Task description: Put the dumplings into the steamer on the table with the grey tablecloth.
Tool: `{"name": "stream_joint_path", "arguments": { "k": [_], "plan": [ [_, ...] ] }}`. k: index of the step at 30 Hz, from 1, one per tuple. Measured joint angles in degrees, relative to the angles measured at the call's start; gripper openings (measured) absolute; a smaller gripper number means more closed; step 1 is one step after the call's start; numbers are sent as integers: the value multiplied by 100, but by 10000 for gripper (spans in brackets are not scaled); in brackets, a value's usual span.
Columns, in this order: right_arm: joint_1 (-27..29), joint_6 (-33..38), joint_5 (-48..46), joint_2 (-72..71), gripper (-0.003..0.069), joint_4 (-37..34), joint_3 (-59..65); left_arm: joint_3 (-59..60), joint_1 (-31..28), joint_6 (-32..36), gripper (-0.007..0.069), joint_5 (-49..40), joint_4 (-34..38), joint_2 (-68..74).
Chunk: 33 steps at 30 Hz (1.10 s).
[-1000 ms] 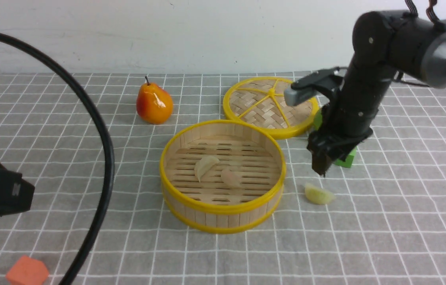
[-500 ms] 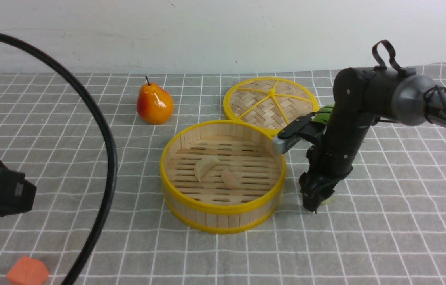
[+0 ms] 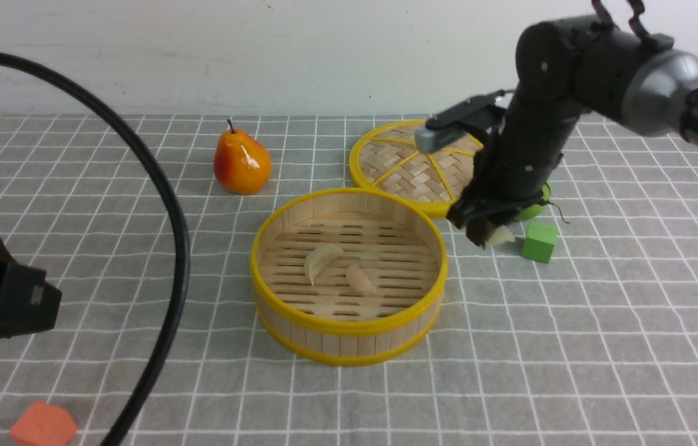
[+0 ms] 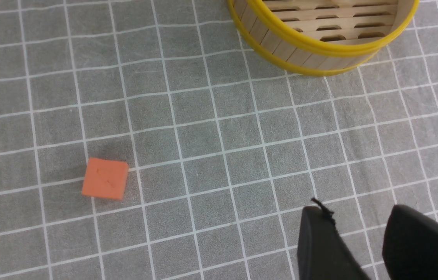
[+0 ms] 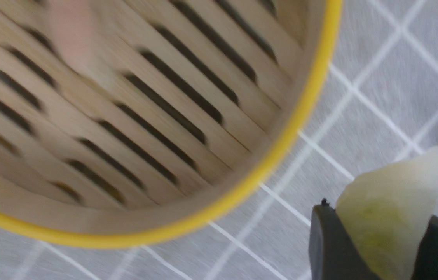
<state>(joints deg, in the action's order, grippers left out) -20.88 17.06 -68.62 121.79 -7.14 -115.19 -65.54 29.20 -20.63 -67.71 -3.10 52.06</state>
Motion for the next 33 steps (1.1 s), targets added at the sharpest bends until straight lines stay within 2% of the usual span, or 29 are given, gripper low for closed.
{"name": "stream_joint_path", "arguments": {
  "k": [7,15,18,21,23,26,31,33],
  "plan": [
    [-571,19,511,258,210,-486,-349,0,0,102,237,13,0,0],
    [-826,19,1035,1117,211,6,-349,0,0,232,237,-299,0,-30],
    [-833,19,1095,1188,260,58,-349,0,0,248,237,-313,-11,-138],
    [-833,-114,1039,1192,384,114,-435,53,0,251,237,-312,-51,-346],
    [-833,-311,767,1184,457,134,-600,250,0,251,237,-267,-98,-552],
    [-833,-397,164,1036,514,140,-946,874,0,170,237,2,-224,-1047],
    [-833,-434,-162,467,487,131,-1273,2015,0,-392,237,735,-408,-1965],
    [-833,-490,-207,-183,412,-45,-1082,2779,0,-886,237,1418,-410,-2723]
  ]
}}
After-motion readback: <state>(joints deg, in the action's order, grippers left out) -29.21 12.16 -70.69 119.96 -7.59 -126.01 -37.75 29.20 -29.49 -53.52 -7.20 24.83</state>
